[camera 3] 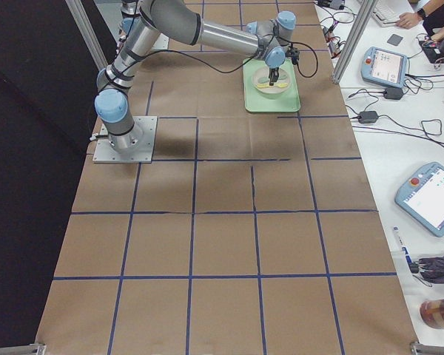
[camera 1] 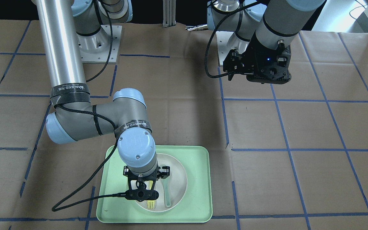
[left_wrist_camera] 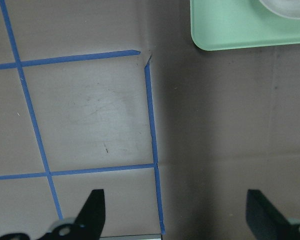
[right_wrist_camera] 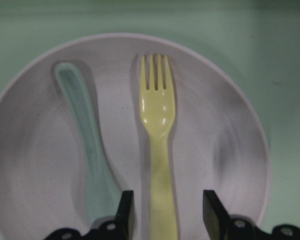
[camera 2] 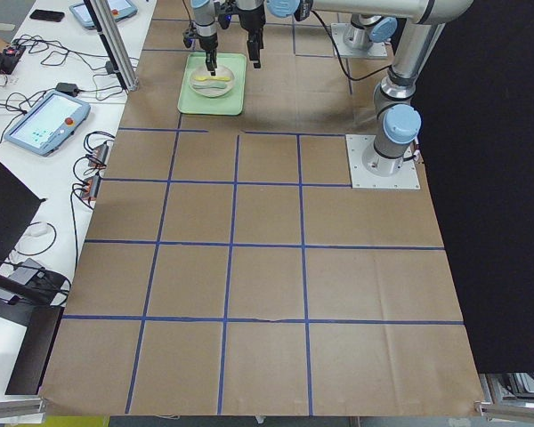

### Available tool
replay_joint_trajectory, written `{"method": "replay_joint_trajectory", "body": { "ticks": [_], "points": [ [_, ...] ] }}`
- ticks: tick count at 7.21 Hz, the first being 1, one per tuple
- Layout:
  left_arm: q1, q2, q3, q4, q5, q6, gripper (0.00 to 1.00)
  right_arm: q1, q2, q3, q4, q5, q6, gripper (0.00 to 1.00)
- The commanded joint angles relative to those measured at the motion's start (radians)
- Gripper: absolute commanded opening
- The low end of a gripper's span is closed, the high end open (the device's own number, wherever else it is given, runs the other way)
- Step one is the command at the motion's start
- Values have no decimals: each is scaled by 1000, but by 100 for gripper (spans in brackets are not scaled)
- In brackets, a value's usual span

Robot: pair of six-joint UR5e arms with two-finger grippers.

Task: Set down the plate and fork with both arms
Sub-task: 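Lower the right gripper and close it on the yellow fork handle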

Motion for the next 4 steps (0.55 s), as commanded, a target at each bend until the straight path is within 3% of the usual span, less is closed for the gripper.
{"method": "replay_joint_trajectory", "body": {
  "ticks": [1, 4],
  "points": [
    [1, -3, 1, 0, 1, -1, 100, 3, 12, -3, 0, -4, 11, 56],
    [10, -3, -1, 0, -2, 0, 100, -1, 27, 2, -20, -4, 11, 56]
  ]
}}
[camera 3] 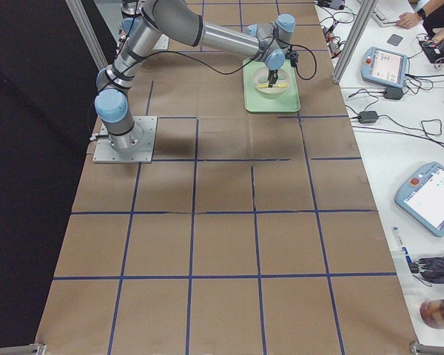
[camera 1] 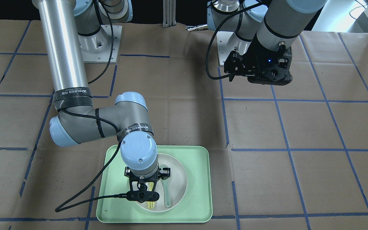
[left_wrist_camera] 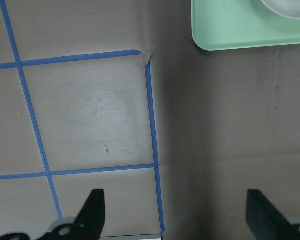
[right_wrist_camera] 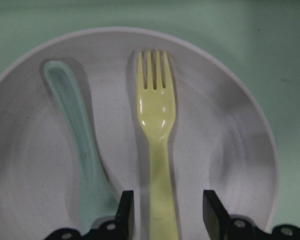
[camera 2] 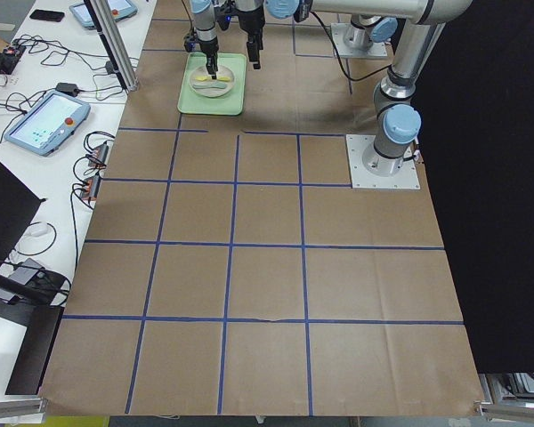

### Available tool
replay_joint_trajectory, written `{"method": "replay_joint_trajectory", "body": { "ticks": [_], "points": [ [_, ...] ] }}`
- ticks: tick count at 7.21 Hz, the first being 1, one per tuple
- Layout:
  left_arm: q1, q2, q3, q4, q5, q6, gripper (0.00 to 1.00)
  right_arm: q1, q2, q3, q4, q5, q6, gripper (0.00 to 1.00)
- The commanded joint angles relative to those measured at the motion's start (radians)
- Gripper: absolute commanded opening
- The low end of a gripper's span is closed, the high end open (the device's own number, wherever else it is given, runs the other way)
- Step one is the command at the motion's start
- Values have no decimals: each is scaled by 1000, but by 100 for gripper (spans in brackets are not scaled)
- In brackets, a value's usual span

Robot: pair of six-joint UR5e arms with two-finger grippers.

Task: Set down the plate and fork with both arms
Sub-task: 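Lower the right gripper and close it on the yellow fork handle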

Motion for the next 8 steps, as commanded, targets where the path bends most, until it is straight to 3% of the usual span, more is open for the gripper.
{"method": "replay_joint_trajectory", "body": {
  "ticks": [1, 5, 8],
  "points": [
    [4, 1, 0, 0, -2, -1, 100, -1, 22, -3, -17, 0, 3, 56],
    [4, 8, -13, 0, -2, -1, 100, -1, 28, -2, -28, -4, 3, 56],
    [4, 7, -13, 0, -2, -1, 100, -1, 28, -2, -28, -4, 3, 35]
  ]
}}
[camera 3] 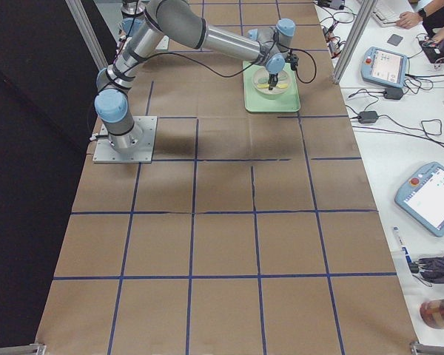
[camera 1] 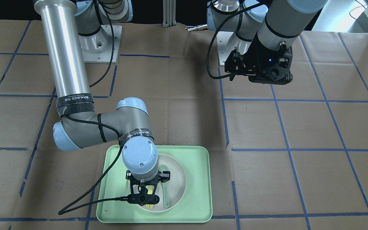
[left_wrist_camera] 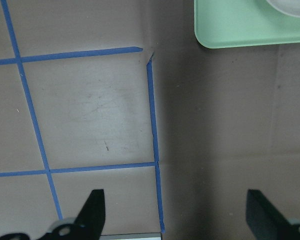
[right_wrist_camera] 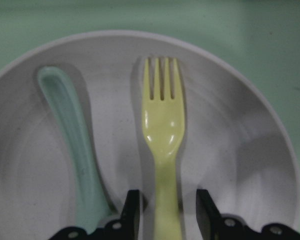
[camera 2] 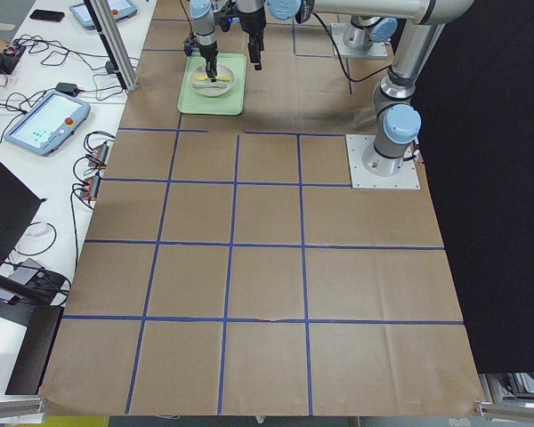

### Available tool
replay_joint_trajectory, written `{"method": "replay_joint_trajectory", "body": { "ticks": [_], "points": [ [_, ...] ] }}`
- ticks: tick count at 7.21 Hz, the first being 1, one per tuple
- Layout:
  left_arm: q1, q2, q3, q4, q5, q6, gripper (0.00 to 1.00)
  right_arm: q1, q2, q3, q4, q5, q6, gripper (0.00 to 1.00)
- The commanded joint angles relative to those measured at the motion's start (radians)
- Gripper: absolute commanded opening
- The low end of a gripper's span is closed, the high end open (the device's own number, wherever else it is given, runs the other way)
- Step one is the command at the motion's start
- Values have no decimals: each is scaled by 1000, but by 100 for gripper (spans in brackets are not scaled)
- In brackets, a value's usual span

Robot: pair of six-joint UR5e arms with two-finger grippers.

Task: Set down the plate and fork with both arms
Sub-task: 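Lower the right gripper and close it on the yellow fork handle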

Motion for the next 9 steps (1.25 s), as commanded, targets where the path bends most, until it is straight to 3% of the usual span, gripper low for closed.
{"method": "replay_joint_trajectory", "body": {
  "ticks": [1, 4, 7, 9],
  "points": [
    [0, -1, 0, 0, 0, 0, 100, 0, 0, 0, 0, 0, 0, 28],
    [2, 0, -5, 0, 2, 0, 100, 3, -3, -3, -2, 3, 11, 5],
    [2, 0, -5, 0, 2, 0, 100, 6, -29, -18, 8, 12, 17, 3],
    [2, 0, -5, 0, 2, 0, 100, 5, -79, -35, 75, 15, 29, 2]
  ]
}}
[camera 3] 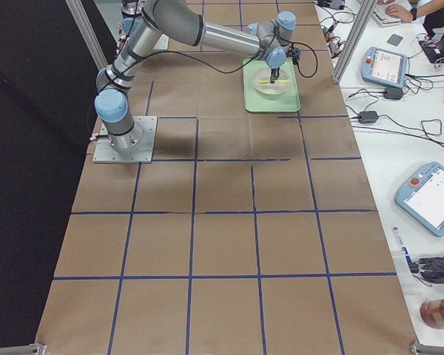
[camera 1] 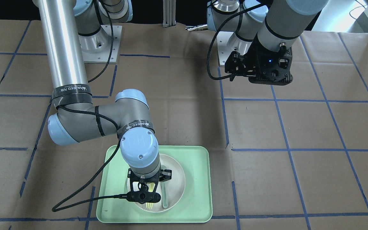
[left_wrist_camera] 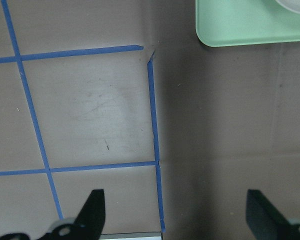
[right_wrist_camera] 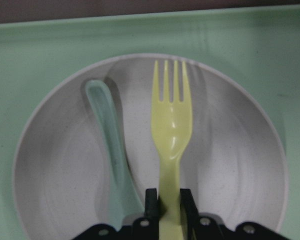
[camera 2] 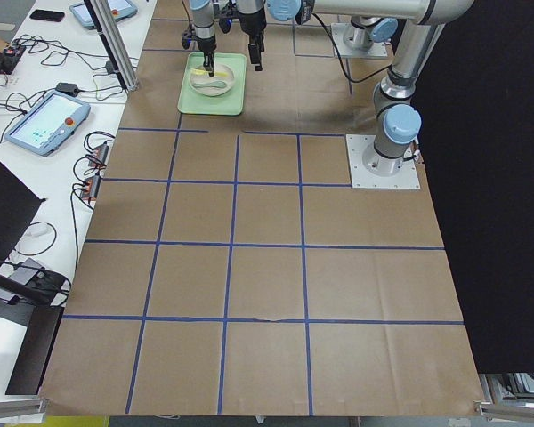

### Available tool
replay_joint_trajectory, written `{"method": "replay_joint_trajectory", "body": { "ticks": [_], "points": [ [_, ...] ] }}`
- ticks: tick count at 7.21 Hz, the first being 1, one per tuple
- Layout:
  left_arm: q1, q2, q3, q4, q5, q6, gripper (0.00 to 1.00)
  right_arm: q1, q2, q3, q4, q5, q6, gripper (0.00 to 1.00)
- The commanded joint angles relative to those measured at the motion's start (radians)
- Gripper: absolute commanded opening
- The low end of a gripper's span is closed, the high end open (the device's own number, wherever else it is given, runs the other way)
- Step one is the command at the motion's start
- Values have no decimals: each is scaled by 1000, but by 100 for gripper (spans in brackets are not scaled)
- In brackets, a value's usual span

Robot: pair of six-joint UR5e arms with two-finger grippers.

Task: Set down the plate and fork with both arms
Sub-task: 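Lift the fork and lower it onto the tray beside the plate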

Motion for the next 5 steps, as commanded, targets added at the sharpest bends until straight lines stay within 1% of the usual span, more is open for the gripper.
{"method": "replay_joint_trajectory", "body": {
  "ticks": [1, 2, 3, 4, 5],
  "points": [
    [0, 0, 0, 0, -2, 0, 100, -4, -55, 14, 61, 0, -4, 1],
    [0, 0, 1, 0, -2, -2, 100, -21, -80, 49, 64, -11, -30, 0],
    [-1, -6, 11, 0, -2, 0, 100, -48, -123, 107, 62, -15, -65, 0],
    [-2, 0, -1, 0, 0, 0, 100, -106, -169, 170, 49, -12, -98, 0],
    [0, 0, -2, 2, 0, 0, 100, -165, -201, 221, 35, -9, -178, 0]
  ]
}}
